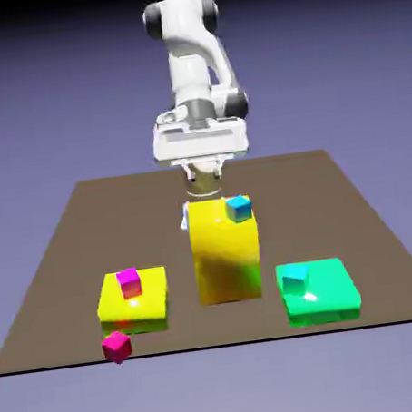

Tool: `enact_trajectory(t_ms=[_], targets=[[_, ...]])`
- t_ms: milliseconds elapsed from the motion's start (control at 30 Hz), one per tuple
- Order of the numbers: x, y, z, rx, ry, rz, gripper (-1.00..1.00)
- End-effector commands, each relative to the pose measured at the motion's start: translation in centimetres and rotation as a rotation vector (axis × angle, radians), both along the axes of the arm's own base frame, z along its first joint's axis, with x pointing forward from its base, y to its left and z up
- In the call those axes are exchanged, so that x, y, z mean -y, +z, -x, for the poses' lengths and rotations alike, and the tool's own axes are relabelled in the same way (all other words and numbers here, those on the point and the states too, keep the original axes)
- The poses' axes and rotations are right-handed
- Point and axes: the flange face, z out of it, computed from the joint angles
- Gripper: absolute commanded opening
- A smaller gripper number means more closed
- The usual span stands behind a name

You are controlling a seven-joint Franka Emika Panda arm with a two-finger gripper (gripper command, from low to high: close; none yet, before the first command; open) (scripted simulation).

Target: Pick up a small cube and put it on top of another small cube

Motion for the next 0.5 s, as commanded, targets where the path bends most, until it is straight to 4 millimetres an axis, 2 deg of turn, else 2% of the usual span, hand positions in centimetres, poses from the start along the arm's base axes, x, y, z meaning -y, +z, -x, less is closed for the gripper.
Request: enact_trajectory(t_ms=[0, 233, 467], targets=[[0.7, -0.4, -1.0, -0.033, -0.020, -0.015, 0.00], [6.1, -4.1, -7.1, -0.262, -0.157, -0.113, 0.00], [12.0, -9.4, -11.9, -0.479, -0.292, -0.196, 0.00]])
